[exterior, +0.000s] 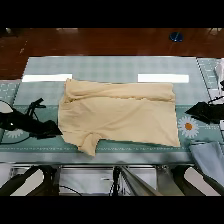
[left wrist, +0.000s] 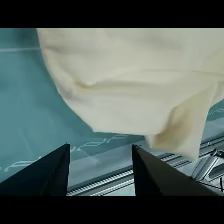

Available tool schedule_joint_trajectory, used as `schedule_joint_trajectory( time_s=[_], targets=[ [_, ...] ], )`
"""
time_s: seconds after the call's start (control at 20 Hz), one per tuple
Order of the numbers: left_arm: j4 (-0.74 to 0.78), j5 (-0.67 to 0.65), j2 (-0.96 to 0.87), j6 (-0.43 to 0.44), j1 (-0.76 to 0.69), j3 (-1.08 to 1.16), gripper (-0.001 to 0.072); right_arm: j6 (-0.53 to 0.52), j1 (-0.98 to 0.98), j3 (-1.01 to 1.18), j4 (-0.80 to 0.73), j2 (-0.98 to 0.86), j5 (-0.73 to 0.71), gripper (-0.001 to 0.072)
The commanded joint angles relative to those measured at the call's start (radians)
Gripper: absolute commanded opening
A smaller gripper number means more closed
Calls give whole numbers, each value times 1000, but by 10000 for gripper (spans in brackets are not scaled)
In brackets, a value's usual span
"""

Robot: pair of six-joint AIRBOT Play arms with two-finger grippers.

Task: Fold the shirts.

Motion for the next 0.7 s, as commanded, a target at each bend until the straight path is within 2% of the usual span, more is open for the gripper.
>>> schedule_joint_trajectory(
  time_s=[0.0, 0.15, 0.4, 0.5, 0.55, 0.6, 0.65],
  targets=[
    [0, 62, 42, 36, 3, -114, 477, -15, -19, -28, 43, 16, 0, 488],
    [-23, 138, 35, 47, 3, -145, 477, -15, -19, -28, 45, 16, 5, 488],
    [-228, 278, -49, 100, 0, -167, 477, -15, -19, -29, 48, 17, 17, 488],
    [-248, 321, -102, 99, 0, -167, 465, -15, -19, -28, 57, 18, 29, 488],
    [-247, 332, -131, 99, 0, -167, 349, -15, -19, -28, 64, 21, 33, 488],
    [-247, 336, -155, 99, 1, -167, 95, -14, -19, -28, 67, 27, 35, 488],
    [-248, 335, -171, 98, 1, -167, 23, -14, -19, -28, 67, 37, 42, 488]
  ],
)
